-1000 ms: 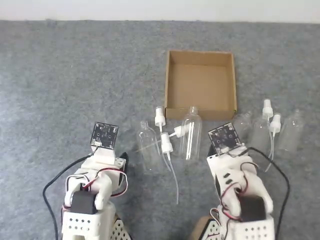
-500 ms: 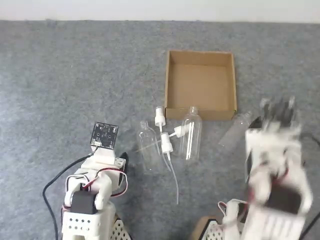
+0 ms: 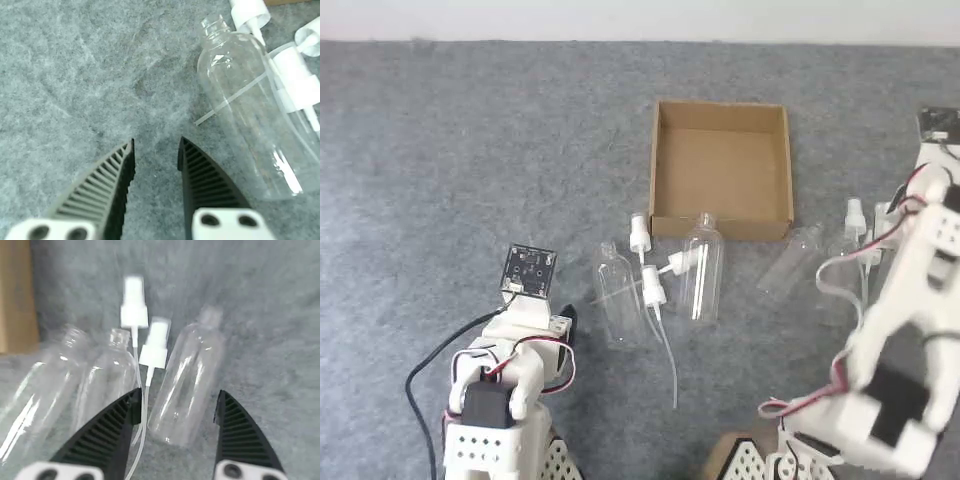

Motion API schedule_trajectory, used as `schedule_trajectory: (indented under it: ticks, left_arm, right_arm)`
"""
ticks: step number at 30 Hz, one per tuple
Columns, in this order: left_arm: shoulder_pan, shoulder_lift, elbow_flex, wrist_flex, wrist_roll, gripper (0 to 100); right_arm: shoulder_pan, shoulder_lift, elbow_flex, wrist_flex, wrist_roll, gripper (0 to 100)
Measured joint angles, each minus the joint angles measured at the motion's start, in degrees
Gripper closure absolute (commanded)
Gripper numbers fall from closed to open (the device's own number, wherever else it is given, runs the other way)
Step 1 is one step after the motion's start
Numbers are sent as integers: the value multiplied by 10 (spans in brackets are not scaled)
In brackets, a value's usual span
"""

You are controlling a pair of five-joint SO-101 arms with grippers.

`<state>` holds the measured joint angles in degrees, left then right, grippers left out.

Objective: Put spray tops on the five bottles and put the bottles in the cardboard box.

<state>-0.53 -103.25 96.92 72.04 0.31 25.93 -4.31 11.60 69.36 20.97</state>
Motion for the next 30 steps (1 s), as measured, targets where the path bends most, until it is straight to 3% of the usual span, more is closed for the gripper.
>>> schedule_trajectory:
  ticks: [16, 22, 30]
  left_arm:
    - [0, 0, 0, 0, 0, 873]
    - [-1, 0, 0, 0, 0, 873]
    - [-33, 0, 0, -1, 0, 870]
  right_arm:
    - [40, 269, -141, -29, 4, 791]
    - [43, 311, -157, -48, 4, 998]
    - [58, 316, -171, -41, 47, 994]
